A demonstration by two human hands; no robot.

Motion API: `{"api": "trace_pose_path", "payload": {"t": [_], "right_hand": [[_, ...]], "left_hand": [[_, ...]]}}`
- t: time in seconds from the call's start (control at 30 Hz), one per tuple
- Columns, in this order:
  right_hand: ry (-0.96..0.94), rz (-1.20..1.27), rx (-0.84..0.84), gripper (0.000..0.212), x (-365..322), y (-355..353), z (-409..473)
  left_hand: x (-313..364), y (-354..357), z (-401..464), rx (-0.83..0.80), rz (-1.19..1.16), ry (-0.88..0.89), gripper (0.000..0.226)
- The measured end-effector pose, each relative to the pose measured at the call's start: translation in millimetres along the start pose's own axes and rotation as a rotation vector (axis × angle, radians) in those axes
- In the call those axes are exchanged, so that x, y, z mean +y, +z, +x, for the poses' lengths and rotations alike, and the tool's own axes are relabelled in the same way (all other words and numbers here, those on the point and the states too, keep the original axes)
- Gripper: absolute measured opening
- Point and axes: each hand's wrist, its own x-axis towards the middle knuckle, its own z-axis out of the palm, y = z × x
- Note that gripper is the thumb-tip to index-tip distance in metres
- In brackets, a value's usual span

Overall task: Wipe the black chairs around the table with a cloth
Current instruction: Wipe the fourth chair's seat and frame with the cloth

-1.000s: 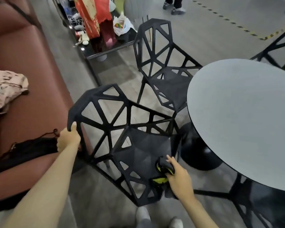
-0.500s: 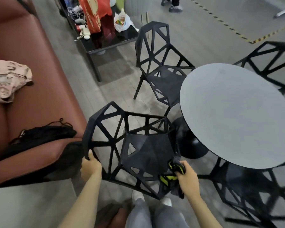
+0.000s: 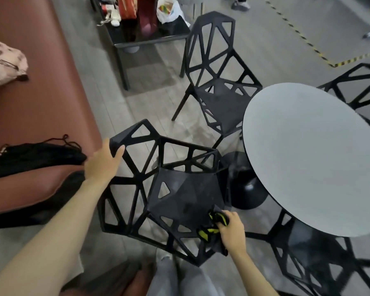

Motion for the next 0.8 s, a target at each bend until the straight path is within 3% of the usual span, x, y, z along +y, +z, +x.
{"api": "trace_pose_path", "payload": {"t": [0.17,0.27,0.47,0.57,0.67,0.73,0.8], "right_hand": [[-0.061,-0.174,-0.058,0.043,41.1,52.4,92.2],[-0.066,-0.199,0.045,0.047,58.2,77.6,158.0],[0.007,-0.2,0.25,0.056,75.3,143.3,235.3],[-0.202,-0.263,0.102,0.065,67.8,187.0,230.0],[-0.492,-0.516,-0.057,0.068,55.2,195.8,235.6],[-0.451,-0.63,-0.045,0.066,55.9,178.2,243.2],[-0.286,-0.653,0.039,0.068,69.3,162.5,238.1]], "left_hand": [[20.9,6.2,74.6,-0.153,0.16,0.279,0.071],[24.8,10.7,98.5,-0.235,0.17,0.312,0.08],[21.1,14.9,98.8,-0.174,0.14,0.371,0.08],[23.6,16.8,98.1,-0.163,0.157,0.353,0.079],[21.9,18.4,96.8,-0.147,0.187,0.369,0.079],[20.5,18.2,96.6,-0.141,0.197,0.378,0.079],[20.1,17.6,97.6,-0.14,0.208,0.383,0.079]]}}
